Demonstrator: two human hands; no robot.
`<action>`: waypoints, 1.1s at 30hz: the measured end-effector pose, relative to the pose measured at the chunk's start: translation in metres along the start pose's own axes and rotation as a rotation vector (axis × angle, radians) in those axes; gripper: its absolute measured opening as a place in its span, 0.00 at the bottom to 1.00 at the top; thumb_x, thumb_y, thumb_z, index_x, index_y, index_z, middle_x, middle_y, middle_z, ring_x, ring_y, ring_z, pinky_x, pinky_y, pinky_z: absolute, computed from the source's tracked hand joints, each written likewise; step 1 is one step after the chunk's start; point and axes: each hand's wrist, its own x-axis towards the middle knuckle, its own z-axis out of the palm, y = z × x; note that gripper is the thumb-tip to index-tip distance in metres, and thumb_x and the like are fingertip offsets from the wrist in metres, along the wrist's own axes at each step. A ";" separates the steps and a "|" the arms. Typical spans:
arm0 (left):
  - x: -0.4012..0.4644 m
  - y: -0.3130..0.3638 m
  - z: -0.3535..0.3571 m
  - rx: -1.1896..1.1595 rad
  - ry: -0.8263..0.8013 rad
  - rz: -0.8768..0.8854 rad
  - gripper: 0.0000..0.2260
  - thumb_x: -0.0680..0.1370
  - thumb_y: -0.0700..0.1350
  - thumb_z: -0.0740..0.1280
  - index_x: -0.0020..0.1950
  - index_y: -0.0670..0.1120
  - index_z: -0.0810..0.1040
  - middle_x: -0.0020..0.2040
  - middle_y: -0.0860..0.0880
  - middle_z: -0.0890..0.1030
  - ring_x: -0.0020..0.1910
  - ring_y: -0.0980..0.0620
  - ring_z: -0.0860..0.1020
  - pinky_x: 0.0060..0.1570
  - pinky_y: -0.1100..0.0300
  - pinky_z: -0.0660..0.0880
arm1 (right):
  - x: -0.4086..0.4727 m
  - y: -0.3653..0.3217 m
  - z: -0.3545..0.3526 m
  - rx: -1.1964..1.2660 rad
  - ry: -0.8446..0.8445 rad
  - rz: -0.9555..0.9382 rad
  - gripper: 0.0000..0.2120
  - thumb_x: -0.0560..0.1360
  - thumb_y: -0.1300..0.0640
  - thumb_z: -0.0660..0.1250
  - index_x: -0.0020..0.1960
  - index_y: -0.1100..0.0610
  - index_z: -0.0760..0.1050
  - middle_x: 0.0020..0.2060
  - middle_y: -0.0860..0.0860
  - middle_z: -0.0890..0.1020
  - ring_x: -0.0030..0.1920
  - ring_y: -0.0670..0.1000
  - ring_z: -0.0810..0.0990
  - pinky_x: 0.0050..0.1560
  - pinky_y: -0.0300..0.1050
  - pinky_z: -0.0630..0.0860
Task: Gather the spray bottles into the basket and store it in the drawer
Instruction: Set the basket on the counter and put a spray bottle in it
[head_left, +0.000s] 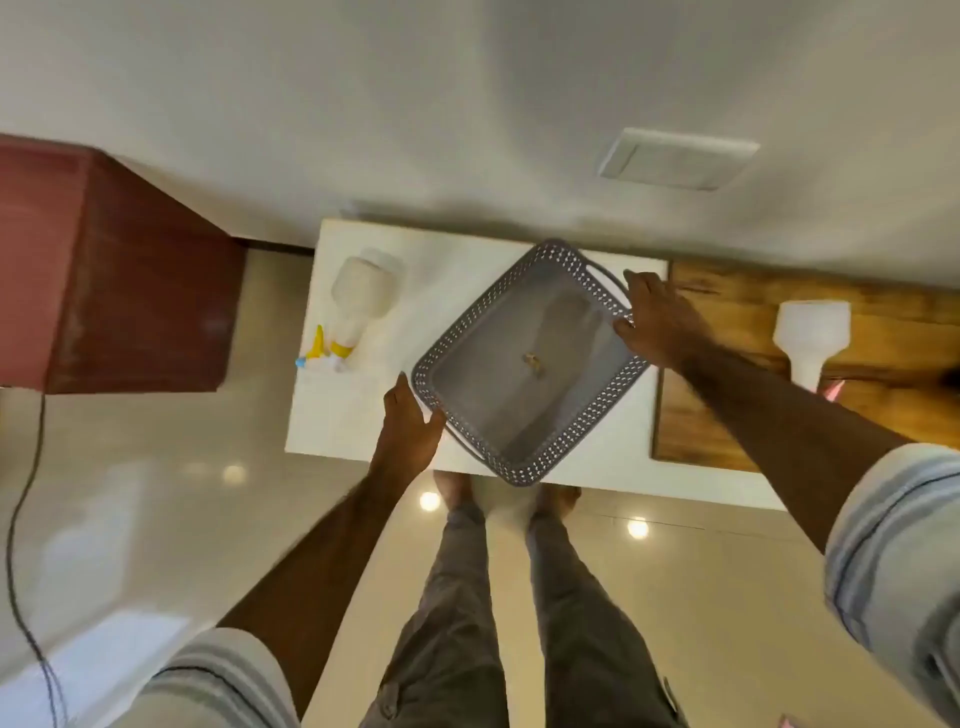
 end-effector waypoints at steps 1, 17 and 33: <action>0.006 -0.004 0.007 -0.018 0.019 -0.023 0.38 0.81 0.53 0.65 0.82 0.44 0.45 0.82 0.43 0.52 0.79 0.44 0.57 0.74 0.53 0.60 | 0.009 0.001 0.006 0.026 0.001 0.007 0.32 0.76 0.53 0.66 0.75 0.62 0.59 0.70 0.63 0.69 0.68 0.66 0.70 0.62 0.61 0.72; 0.028 -0.028 0.068 -0.374 0.099 -0.220 0.23 0.78 0.40 0.69 0.70 0.45 0.65 0.63 0.44 0.78 0.49 0.47 0.82 0.43 0.53 0.83 | 0.062 0.029 0.046 0.223 -0.080 0.053 0.17 0.78 0.62 0.59 0.67 0.54 0.65 0.56 0.61 0.82 0.51 0.65 0.81 0.49 0.58 0.79; 0.109 0.030 -0.015 0.129 0.066 0.096 0.13 0.80 0.42 0.60 0.64 0.49 0.75 0.55 0.45 0.83 0.52 0.42 0.83 0.52 0.41 0.81 | -0.056 0.040 0.097 0.737 0.063 0.448 0.12 0.82 0.64 0.53 0.64 0.59 0.67 0.50 0.64 0.82 0.43 0.63 0.81 0.39 0.55 0.78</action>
